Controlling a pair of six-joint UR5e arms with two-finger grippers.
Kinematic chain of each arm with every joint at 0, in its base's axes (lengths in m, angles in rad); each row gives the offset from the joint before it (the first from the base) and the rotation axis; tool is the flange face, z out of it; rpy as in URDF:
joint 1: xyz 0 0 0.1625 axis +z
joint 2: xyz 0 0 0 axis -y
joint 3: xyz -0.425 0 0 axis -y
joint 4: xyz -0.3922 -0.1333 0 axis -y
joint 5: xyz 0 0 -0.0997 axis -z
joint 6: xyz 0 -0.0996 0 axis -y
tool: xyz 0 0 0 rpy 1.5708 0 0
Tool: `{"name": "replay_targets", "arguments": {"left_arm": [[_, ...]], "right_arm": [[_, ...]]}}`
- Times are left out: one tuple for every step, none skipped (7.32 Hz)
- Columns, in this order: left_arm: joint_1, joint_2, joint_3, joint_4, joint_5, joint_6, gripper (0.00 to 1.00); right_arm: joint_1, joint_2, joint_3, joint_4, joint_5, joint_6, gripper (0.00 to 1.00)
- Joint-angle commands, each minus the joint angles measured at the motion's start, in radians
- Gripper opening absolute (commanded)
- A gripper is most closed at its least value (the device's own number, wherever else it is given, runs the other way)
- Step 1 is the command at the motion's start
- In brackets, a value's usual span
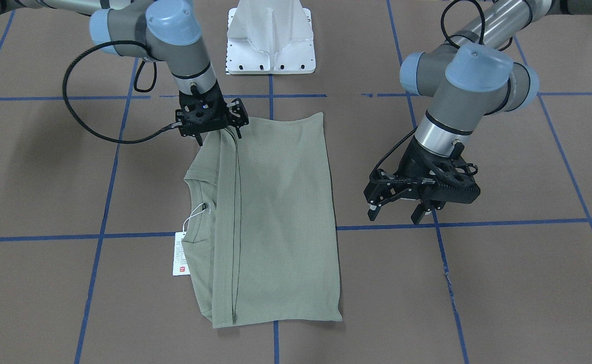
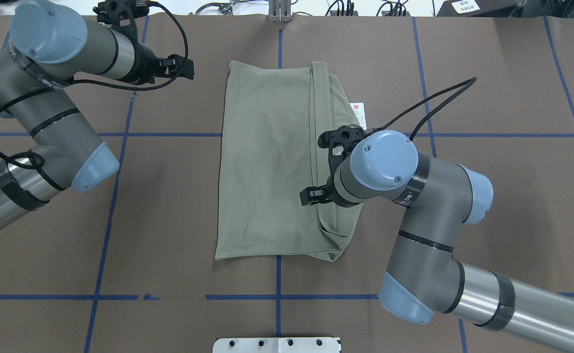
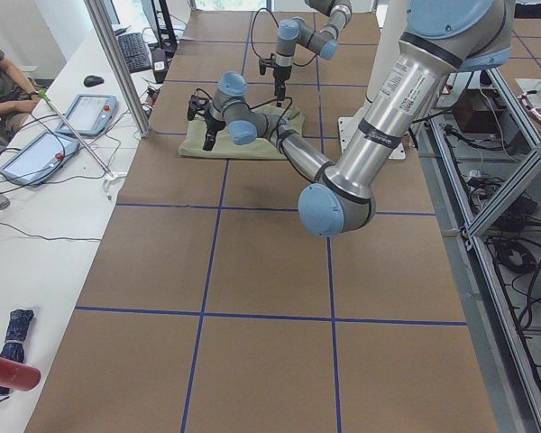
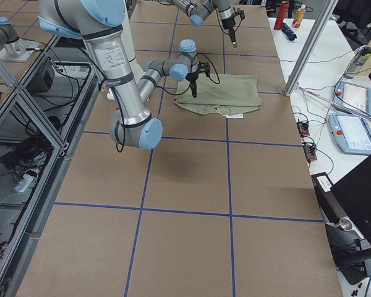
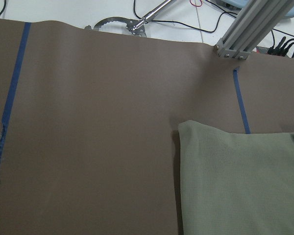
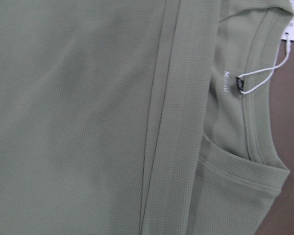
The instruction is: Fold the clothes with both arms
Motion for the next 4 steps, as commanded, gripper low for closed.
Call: {"name": "replay_targets", "arguments": {"left_arm": [[0.005, 0.007, -0.001, 0.003, 0.001, 0.000, 1.00], [0.006, 0.007, 0.005, 0.000, 0.003, 0.000, 1.00], [0.012, 0.007, 0.010, -0.002, 0.003, 0.000, 1.00], [0.015, 0.009, 0.013, -0.002, 0.003, 0.000, 1.00]], "right_arm": [[-0.023, 0.017, -0.049, -0.004, -0.017, -0.144, 1.00], [-0.040, 0.014, -0.052, -0.006, -0.020, -0.149, 1.00], [-0.052, 0.010, -0.050, -0.011, -0.019, -0.149, 1.00], [-0.069, 0.000, -0.053, -0.012, -0.025, -0.152, 1.00]]}}
